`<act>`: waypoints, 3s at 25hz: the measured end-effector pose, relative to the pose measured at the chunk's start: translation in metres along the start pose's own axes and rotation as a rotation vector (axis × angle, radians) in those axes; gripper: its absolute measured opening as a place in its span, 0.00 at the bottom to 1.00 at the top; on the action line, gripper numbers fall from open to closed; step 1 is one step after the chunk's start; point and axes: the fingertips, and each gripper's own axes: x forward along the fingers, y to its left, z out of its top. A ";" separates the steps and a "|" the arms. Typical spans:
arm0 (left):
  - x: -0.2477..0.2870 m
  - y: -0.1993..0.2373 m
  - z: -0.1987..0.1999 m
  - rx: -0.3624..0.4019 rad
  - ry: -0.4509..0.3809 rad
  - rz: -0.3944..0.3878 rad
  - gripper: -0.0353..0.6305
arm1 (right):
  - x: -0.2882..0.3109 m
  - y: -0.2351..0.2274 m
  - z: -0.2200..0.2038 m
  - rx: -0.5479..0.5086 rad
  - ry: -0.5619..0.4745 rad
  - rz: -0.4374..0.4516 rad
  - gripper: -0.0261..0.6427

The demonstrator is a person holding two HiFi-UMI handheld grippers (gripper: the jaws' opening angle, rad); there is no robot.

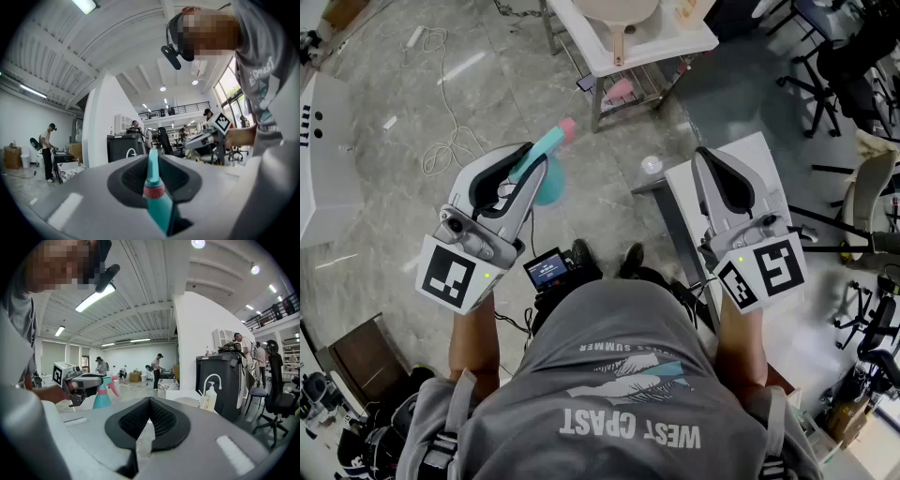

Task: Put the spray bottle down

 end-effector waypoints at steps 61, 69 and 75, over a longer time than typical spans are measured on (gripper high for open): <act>0.151 0.206 -0.003 0.022 0.069 0.159 0.15 | 0.265 -0.167 0.058 0.130 -0.072 0.118 0.04; 0.196 0.227 -0.004 0.024 0.063 0.072 0.15 | 0.281 -0.189 0.043 0.173 -0.043 0.062 0.04; 0.226 0.279 -0.012 0.010 0.014 -0.013 0.15 | 0.309 -0.207 0.049 0.177 -0.023 -0.044 0.04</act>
